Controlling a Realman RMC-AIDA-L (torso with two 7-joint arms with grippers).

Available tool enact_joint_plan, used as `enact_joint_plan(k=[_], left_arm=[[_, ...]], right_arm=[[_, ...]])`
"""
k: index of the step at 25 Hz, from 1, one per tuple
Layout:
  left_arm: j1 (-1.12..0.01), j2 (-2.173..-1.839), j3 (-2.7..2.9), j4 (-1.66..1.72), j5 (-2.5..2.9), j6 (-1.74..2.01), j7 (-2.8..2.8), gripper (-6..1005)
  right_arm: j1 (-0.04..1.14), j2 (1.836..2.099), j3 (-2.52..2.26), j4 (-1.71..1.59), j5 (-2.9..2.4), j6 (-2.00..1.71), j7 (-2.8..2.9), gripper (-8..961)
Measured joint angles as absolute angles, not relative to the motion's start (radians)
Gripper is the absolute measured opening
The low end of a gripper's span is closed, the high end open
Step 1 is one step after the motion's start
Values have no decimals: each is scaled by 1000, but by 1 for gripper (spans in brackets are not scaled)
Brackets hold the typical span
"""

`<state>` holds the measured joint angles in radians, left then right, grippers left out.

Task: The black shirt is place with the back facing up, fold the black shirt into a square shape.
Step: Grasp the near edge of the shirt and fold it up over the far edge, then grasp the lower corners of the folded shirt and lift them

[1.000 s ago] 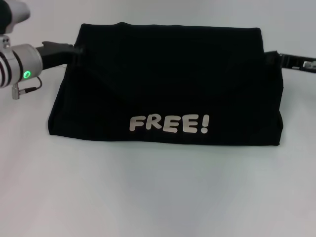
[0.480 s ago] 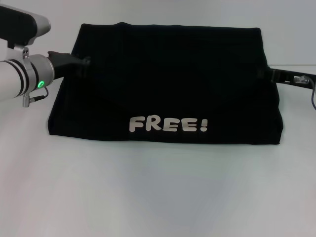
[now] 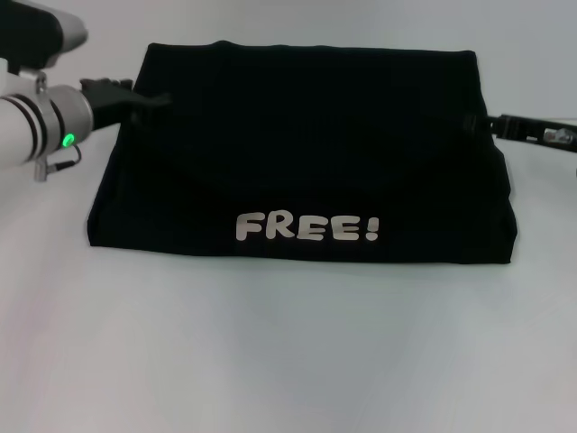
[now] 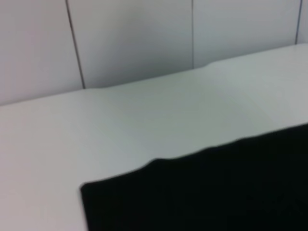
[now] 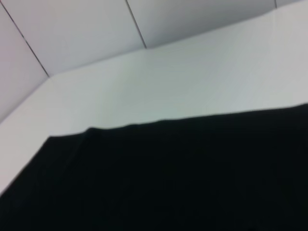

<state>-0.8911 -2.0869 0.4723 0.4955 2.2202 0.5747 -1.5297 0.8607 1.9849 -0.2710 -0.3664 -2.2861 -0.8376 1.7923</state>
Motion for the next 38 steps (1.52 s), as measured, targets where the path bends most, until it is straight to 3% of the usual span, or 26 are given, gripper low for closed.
enact_joint_plan(k=[6, 11, 14, 22, 38], left_arm=[[-838, -2093, 474, 649, 2228, 669, -1670, 639], [-743, -2096, 483, 788, 2229, 951, -1773, 835], [-672, -2104, 495, 849, 2230, 1077, -1802, 891], [-523, -2159, 503, 939, 2276, 1156, -1693, 884], [-550, -2161, 573, 844, 2402, 1019, -1653, 870]], right_arm=[[825, 1971, -273, -434, -2184, -1011, 1793, 714], [769, 1955, -274, -455, -2148, -1158, 1794, 713], [733, 1953, -292, -463, -2149, -1242, 1791, 710], [693, 1965, -350, -477, -2150, -1347, 1756, 704], [701, 1964, -337, -477, -2145, -1294, 1769, 704]])
